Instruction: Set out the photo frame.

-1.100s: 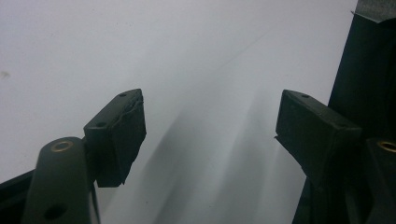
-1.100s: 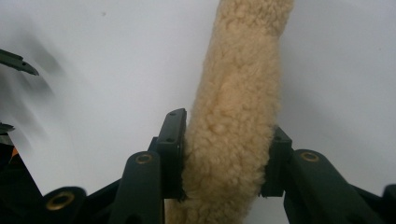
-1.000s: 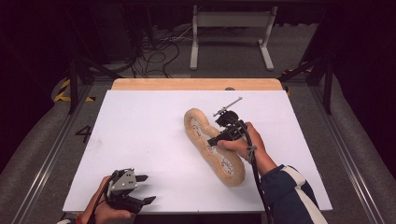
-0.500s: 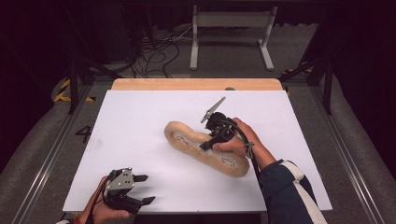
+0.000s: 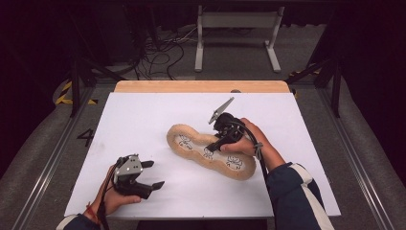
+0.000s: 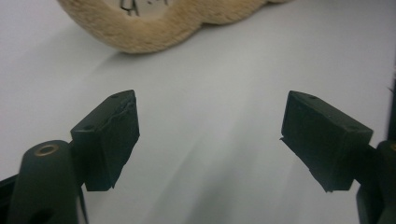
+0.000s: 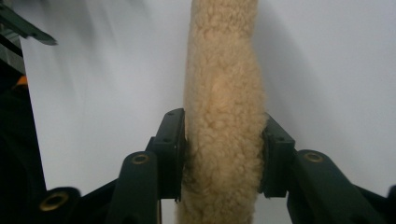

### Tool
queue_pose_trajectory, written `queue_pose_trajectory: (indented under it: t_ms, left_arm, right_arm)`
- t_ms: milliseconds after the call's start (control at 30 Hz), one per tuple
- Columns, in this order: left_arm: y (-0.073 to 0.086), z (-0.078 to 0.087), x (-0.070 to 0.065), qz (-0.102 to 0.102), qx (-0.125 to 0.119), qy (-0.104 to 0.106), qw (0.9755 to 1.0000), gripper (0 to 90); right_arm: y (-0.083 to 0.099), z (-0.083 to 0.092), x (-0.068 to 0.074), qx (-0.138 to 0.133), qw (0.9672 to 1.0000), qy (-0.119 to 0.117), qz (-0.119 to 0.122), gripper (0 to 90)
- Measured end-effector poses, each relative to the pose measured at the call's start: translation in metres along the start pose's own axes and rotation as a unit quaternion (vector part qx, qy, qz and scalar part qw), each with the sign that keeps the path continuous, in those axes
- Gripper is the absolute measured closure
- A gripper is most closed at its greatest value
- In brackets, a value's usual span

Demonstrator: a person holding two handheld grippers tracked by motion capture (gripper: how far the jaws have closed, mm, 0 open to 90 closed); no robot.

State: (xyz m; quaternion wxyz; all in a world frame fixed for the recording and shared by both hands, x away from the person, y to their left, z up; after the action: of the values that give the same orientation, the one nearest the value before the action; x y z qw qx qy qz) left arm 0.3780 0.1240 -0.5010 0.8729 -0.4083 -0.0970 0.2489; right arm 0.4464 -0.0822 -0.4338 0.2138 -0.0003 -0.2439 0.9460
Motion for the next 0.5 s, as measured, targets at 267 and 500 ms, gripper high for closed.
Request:
queue_pose_trajectory:
  t_ms: [267,500]
  left_arm:
    - [-0.033,-0.021,0.042,0.044,-0.037,-0.017,0.9982,17.0]
    - [-0.045,-0.044,0.054,0.039,-0.022,-0.028,0.9986,18.1]
  right_arm:
    - [0.005,0.027,-0.011,-0.086,0.9947,0.035,-0.044,45.1]
    - [0.037,0.046,-0.007,-0.128,0.9813,0.139,-0.037,44.4]
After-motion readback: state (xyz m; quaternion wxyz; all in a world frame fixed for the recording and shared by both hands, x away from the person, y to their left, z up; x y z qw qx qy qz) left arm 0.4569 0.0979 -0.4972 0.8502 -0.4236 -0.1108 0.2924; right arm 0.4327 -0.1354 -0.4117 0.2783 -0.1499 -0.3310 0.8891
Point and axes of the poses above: each handheld gripper's, and its own axes: z roughly backward along the jaws, y roughly out of its underside, x roughly to its left, the point moved 10 cm from there along -z, roughly forward along the jaws, and after that the axes turned 3 degrees about x, right-handed, at the moved point
